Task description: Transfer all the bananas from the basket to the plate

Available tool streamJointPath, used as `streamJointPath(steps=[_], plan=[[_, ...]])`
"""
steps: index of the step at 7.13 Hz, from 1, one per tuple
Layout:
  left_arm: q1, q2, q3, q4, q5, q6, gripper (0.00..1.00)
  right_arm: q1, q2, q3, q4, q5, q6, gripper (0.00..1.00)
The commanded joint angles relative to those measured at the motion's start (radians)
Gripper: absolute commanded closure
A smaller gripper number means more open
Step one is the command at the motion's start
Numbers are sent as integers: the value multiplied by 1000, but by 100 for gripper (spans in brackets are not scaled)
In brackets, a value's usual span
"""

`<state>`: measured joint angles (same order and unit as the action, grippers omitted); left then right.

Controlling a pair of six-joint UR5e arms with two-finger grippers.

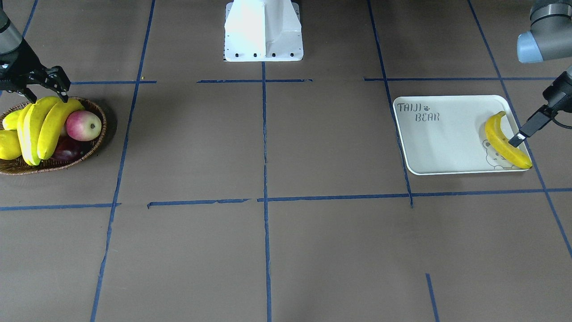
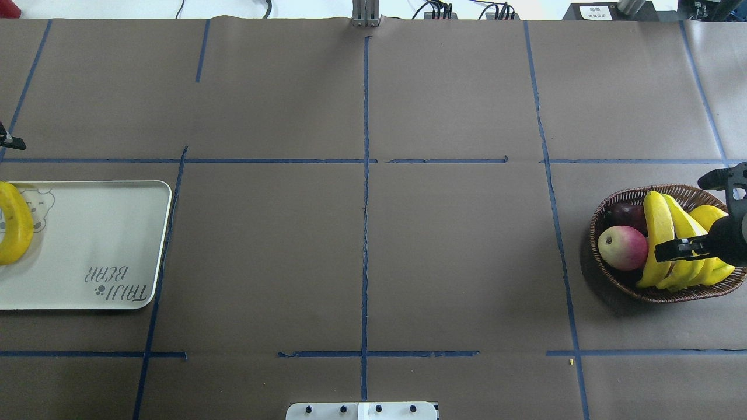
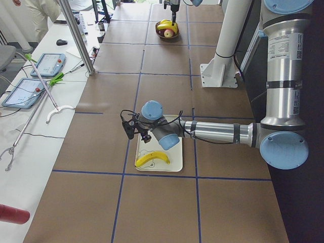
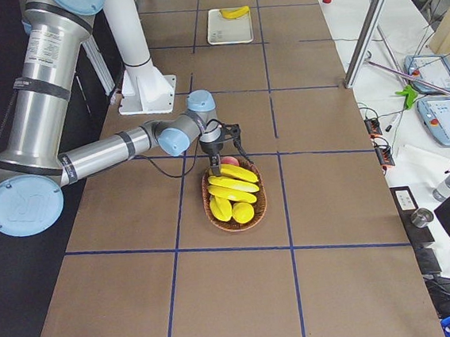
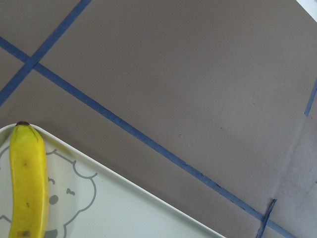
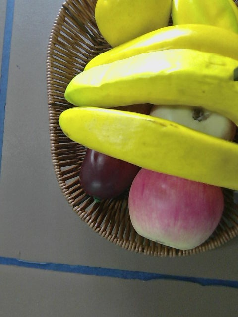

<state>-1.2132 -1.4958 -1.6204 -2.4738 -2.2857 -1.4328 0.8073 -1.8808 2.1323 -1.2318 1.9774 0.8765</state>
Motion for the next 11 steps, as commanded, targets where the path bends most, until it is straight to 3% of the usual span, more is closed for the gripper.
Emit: streamJointPath(steps=[1, 3, 11], plan=[[9, 6, 1, 0, 2, 0, 0, -38, 41, 33, -134, -38, -1, 23], [14, 6, 5, 1, 2, 2, 0, -75, 86, 32, -225, -125, -2, 26], [15, 6, 13, 0, 3, 2, 0, -132, 106, -20, -247, -215, -8, 35]])
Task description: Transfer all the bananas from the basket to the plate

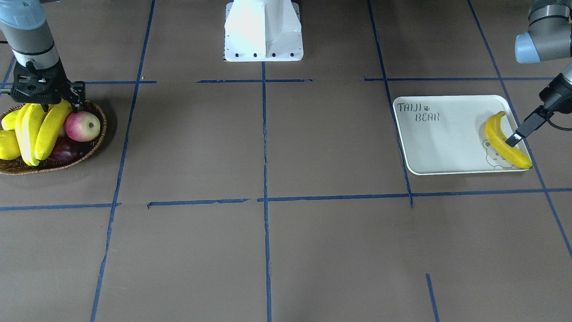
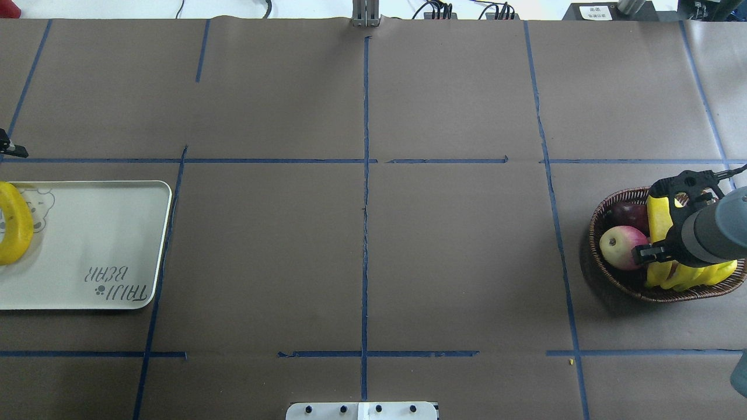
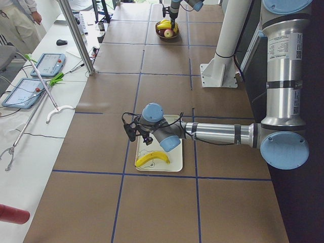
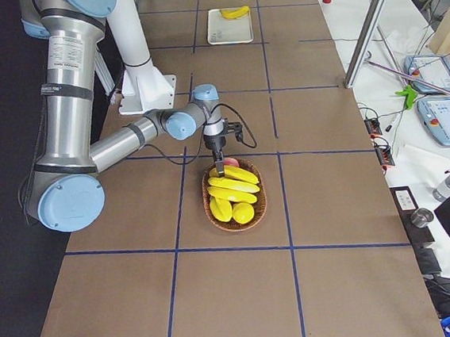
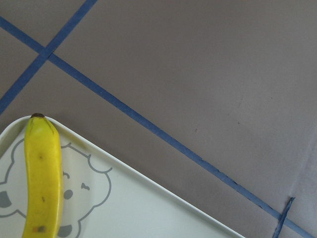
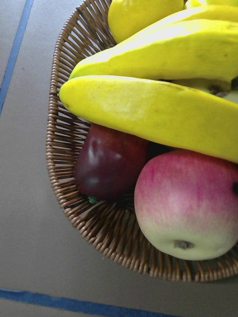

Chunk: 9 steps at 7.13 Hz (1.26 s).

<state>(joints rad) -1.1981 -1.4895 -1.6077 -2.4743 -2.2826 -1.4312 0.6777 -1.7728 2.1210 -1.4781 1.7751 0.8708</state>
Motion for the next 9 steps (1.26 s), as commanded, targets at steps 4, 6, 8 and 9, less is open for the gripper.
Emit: streamJointPath(steps=[4, 6, 8, 9], plan=[[2, 0, 0, 0, 0, 0, 0, -4, -2, -10, -1, -19, -9, 73], [2, 0, 0, 0, 0, 0, 0, 5, -1, 0, -1, -11, -10, 89], [2, 0, 0, 0, 0, 0, 0, 31, 1, 71, -64, 4, -27, 96], [2, 0, 0, 0, 0, 0, 0, 37, 9, 139, -135, 6, -50, 96]])
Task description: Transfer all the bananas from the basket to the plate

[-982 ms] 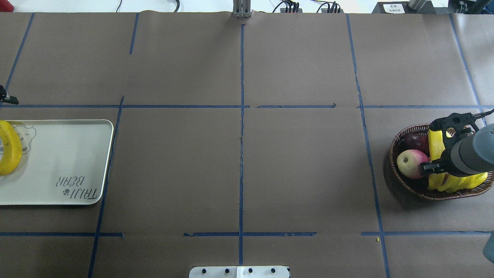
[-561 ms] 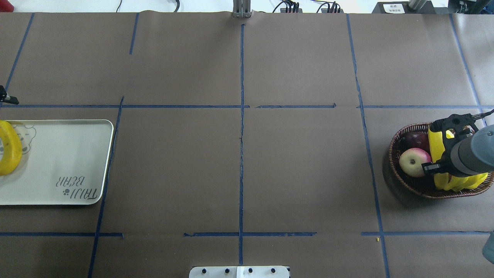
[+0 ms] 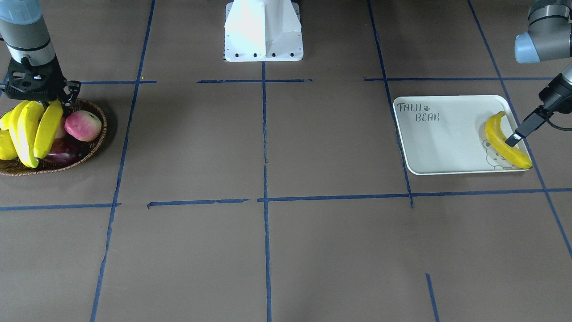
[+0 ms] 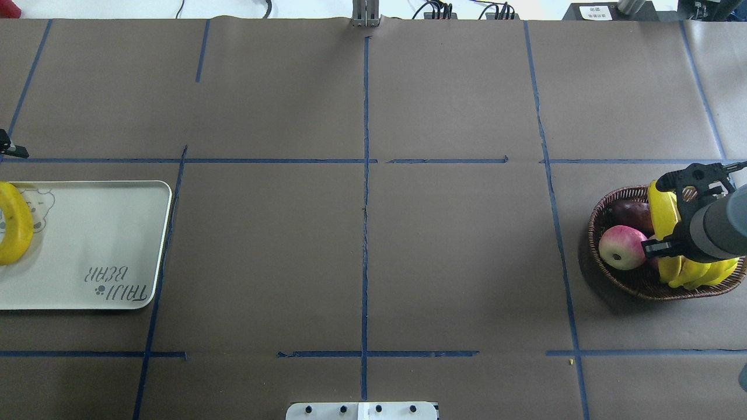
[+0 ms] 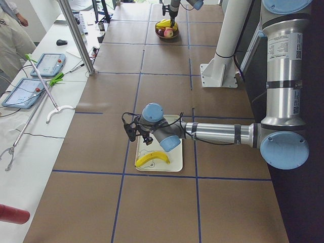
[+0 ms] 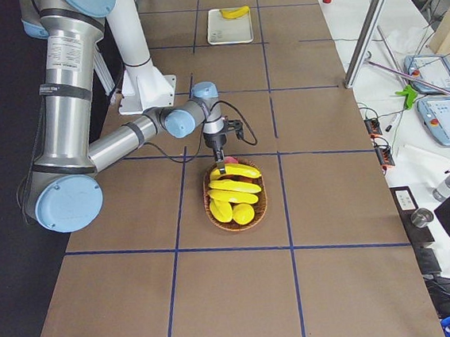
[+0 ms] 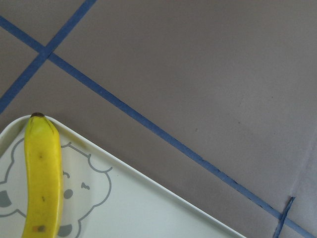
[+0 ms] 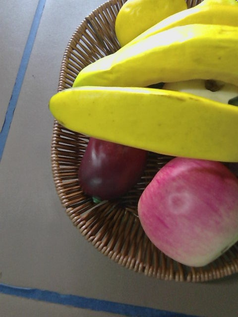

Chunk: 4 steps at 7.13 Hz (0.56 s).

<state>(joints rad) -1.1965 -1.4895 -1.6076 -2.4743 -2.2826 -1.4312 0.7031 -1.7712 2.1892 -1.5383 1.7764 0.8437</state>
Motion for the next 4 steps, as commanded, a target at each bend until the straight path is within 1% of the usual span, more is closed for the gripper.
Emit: streamJointPath(steps=[1, 2, 3, 4], plan=[[11, 0, 0, 0, 0, 0, 0, 13, 9, 113, -88, 11, -31, 97], [17, -6, -5, -2, 0, 0, 0, 27, 28, 122, -77, 103, -32, 97], [40, -15, -21, -17, 0, 3, 0, 50, 97, 119, -77, 183, -32, 97], [81, -37, -26, -70, 2, 3, 0, 52, 157, 115, -77, 220, -20, 97]])
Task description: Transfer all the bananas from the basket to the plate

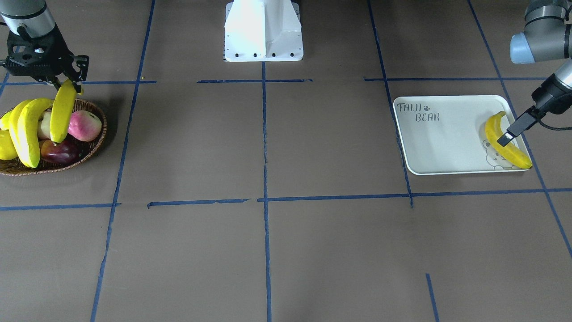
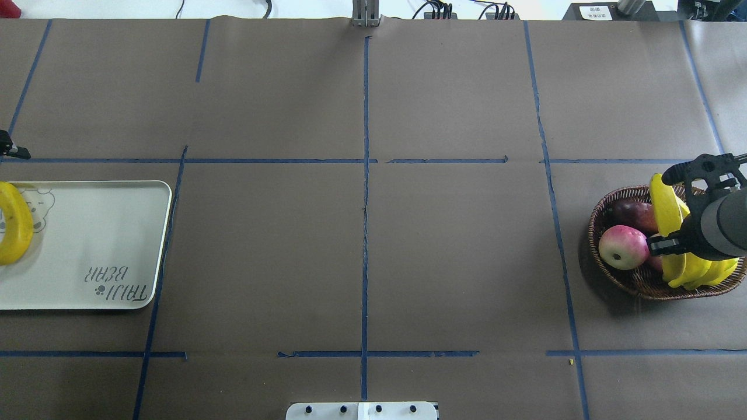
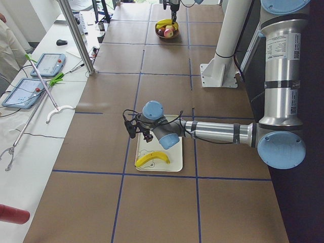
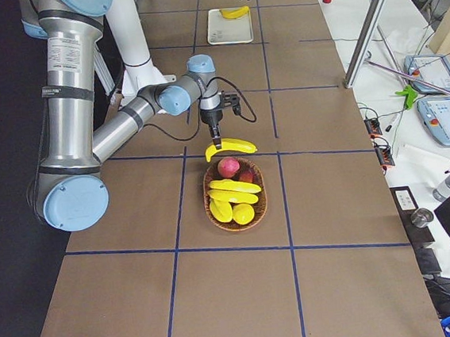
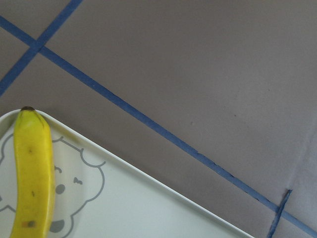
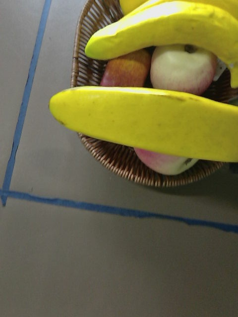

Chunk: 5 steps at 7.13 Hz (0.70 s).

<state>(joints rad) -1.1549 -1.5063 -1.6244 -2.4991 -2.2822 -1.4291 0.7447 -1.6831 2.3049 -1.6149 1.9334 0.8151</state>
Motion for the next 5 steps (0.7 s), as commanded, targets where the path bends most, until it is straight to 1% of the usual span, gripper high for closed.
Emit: streamJointPath(steps=[1, 2, 3, 5], plan=[[50, -37, -11, -91, 1, 3, 0, 10, 135, -5, 0, 108, 31, 97], [52, -46, -24, -124, -3, 3, 0, 8, 199, -18, 30, 152, 94, 97], [69, -105, -25, -129, -5, 7, 0, 5, 247, -68, 140, 166, 177, 97], [130, -199, -28, -133, -3, -2, 0, 2, 310, -230, 475, 219, 283, 99]])
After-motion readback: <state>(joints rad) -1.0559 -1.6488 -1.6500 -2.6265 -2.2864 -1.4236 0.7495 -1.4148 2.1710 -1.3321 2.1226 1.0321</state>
